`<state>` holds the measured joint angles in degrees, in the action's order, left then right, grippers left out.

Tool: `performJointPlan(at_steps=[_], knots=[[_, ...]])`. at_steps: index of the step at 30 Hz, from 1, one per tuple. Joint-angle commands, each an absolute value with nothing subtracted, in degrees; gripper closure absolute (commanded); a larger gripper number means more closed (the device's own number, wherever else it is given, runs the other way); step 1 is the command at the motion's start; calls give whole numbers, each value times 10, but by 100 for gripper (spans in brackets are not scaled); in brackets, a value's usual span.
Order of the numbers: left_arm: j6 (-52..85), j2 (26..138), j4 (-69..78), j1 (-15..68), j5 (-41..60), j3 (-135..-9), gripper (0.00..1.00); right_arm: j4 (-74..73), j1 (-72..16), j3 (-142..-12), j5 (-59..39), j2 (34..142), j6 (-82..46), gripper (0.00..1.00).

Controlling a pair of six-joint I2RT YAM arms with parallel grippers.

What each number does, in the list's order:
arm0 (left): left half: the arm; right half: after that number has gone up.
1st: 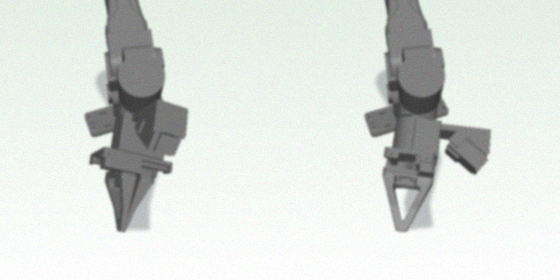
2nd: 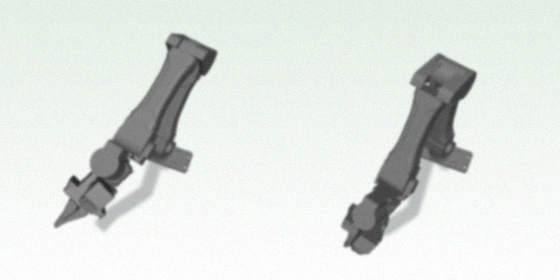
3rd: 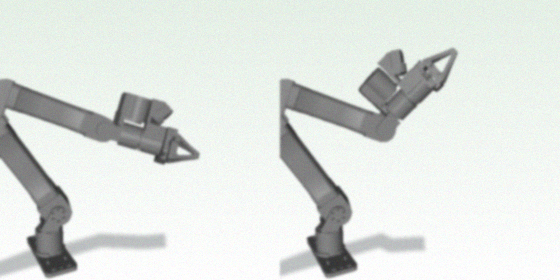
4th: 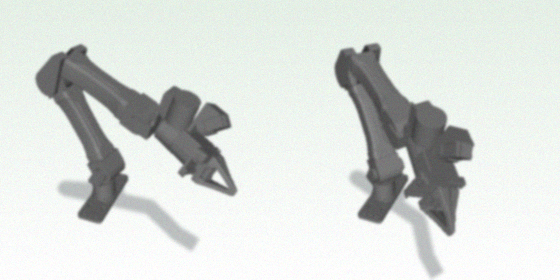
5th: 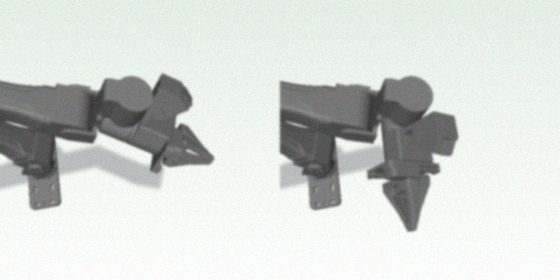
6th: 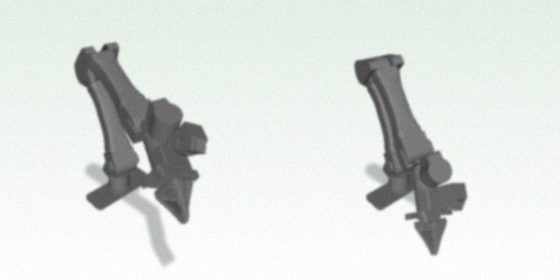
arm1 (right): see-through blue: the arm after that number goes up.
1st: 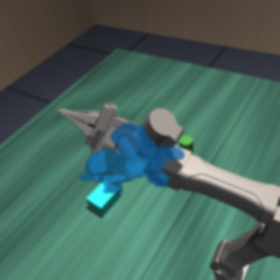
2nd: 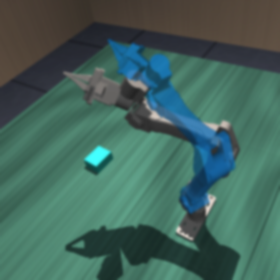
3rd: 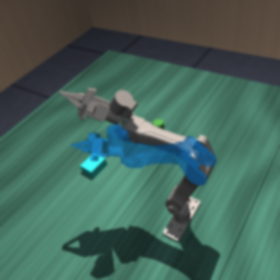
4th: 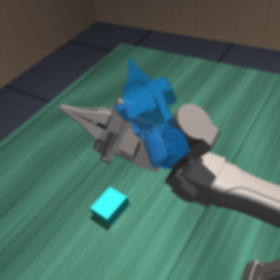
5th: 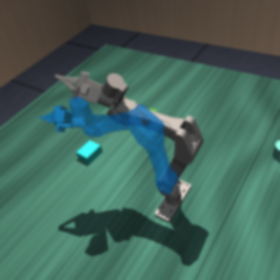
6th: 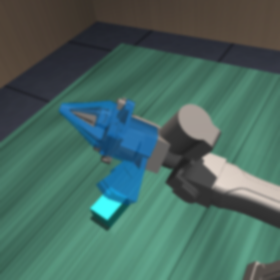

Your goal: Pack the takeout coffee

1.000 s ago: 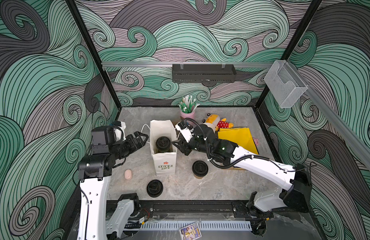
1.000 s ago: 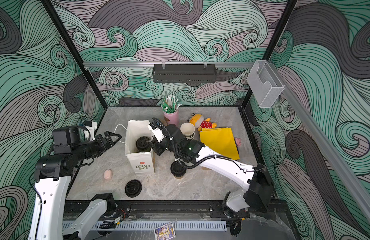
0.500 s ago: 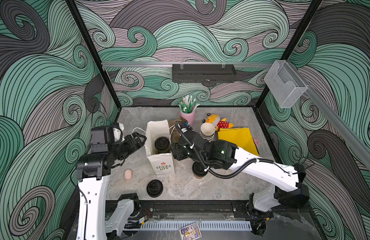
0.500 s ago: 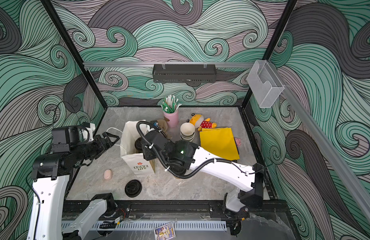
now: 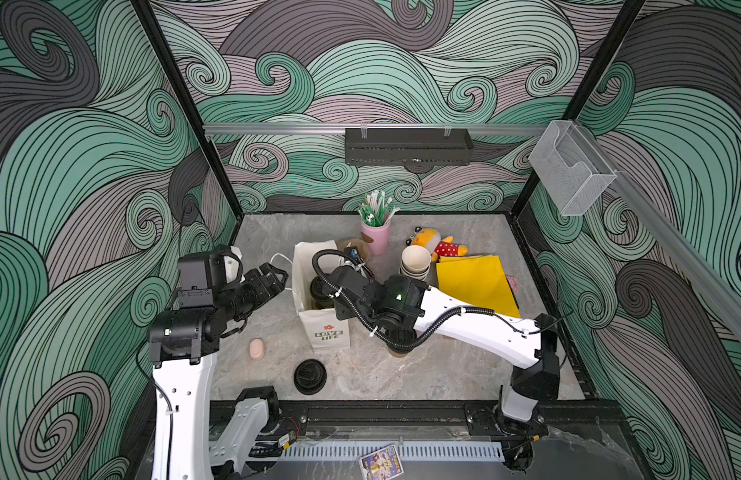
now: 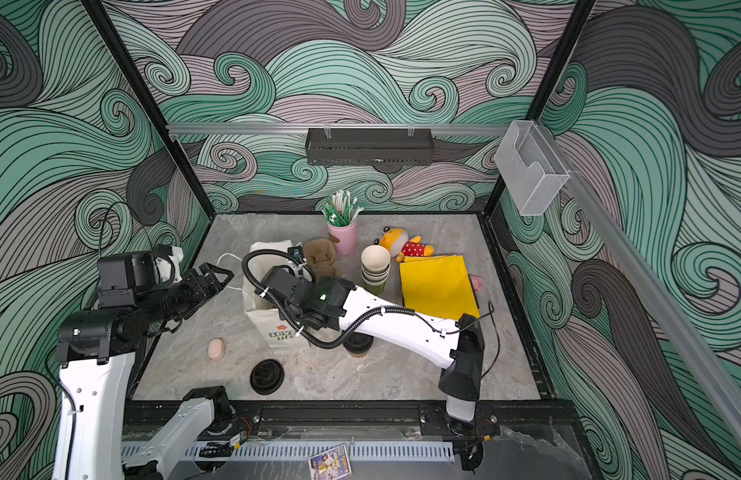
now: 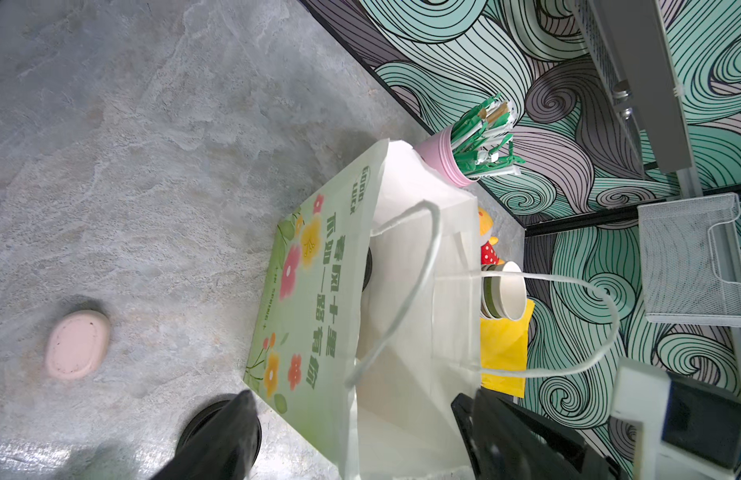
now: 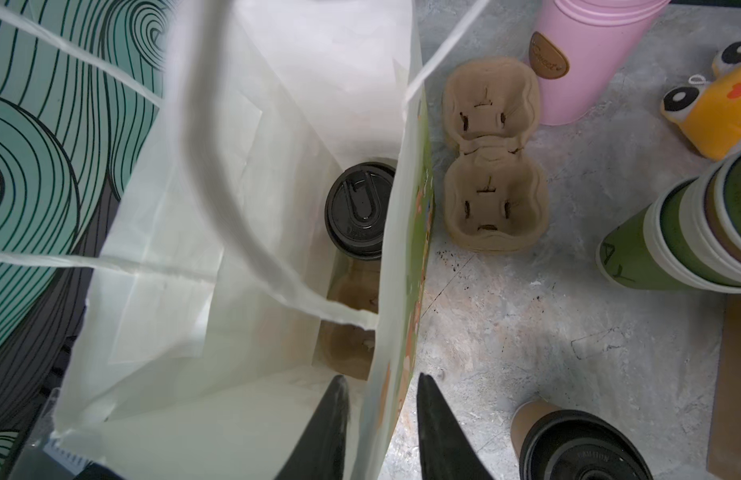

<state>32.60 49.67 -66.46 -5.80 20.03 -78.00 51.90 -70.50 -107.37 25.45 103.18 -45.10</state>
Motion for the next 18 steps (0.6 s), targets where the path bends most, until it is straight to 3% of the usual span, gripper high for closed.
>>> performJointPlan(at_steps=[1, 12, 18], knots=[[325, 493, -679, -54, 187, -798, 16, 548, -703, -1099, 277, 1041, -456, 79], [323, 497, -686, -54, 185, -798, 16, 581, -688, -1126, 265, 1048, -449, 100], [328, 499, -669, -54, 225, -793, 13, 591, -677, -1124, 222, 1034, -422, 100]])
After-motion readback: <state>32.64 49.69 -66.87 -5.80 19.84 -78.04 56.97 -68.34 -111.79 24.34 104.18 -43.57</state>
